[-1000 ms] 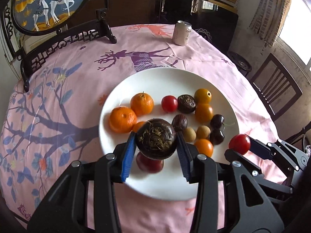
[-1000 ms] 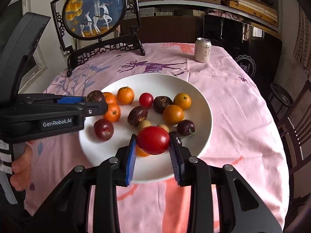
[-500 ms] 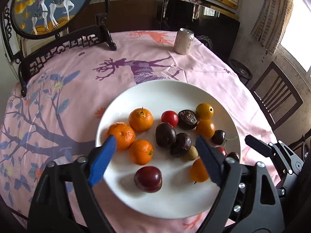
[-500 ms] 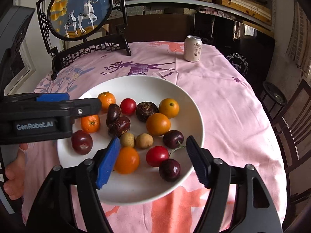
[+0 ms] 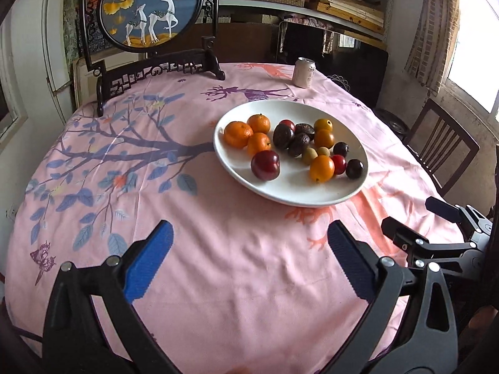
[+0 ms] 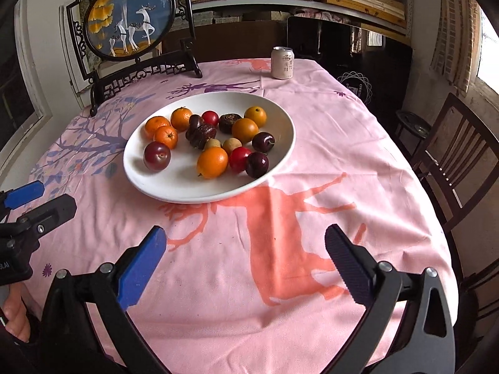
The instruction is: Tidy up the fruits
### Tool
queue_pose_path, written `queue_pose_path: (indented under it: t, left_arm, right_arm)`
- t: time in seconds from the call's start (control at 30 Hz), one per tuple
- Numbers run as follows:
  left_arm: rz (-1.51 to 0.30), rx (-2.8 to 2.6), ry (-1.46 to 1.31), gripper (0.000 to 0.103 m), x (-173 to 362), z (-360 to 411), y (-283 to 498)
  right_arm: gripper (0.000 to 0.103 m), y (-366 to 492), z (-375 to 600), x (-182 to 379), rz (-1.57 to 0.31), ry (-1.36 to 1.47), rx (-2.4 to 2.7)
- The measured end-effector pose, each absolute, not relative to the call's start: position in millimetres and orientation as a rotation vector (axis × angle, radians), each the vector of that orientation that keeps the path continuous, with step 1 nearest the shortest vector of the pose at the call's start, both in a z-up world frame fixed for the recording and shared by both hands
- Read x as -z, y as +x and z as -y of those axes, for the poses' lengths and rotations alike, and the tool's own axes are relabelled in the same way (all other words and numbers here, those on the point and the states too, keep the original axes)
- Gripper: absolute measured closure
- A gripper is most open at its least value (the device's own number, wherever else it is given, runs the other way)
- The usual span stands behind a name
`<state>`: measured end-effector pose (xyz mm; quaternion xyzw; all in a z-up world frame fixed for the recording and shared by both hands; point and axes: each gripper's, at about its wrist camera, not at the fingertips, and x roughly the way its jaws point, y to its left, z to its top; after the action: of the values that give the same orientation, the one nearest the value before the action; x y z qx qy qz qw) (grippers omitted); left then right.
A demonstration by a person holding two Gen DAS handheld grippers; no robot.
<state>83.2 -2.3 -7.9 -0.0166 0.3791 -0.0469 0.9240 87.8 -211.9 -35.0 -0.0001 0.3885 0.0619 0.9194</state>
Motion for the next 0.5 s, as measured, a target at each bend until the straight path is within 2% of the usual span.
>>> queue_pose_path:
  t: [0.5]
  left_arm:
    - [-0.765,0.081,-0.031,0.002,3.9,-3.2,60.9]
  right_arm:
    - [0.001,61.8,197.6,22.7,-0.77,-0.03,-0.132]
